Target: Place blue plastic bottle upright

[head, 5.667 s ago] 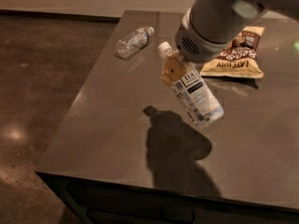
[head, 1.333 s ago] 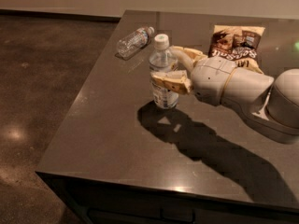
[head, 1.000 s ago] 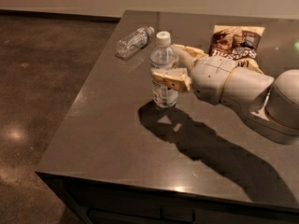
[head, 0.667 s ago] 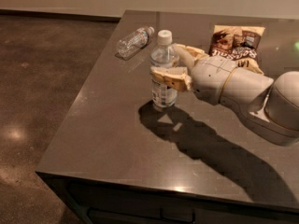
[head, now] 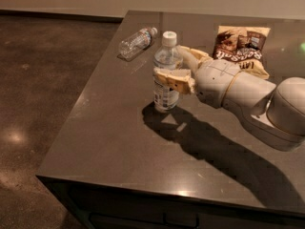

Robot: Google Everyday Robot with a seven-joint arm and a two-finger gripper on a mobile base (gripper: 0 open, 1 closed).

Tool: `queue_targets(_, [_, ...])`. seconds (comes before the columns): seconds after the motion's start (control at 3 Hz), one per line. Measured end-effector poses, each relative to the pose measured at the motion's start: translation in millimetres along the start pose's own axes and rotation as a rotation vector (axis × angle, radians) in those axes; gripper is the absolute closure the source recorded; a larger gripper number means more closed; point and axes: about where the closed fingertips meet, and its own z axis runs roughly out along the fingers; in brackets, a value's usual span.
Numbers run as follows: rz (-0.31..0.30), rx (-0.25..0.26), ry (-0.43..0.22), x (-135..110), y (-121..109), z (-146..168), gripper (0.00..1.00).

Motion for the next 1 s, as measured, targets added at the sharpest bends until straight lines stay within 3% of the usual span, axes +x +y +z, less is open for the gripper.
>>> queue_targets(0.67, [-0.007, -0.022, 0.018, 7.8, 2.1, 4.0, 0.15])
queue_targets(1.0, [-0.011, -0.026, 0.025, 8.3, 3.4, 5.4, 0.00])
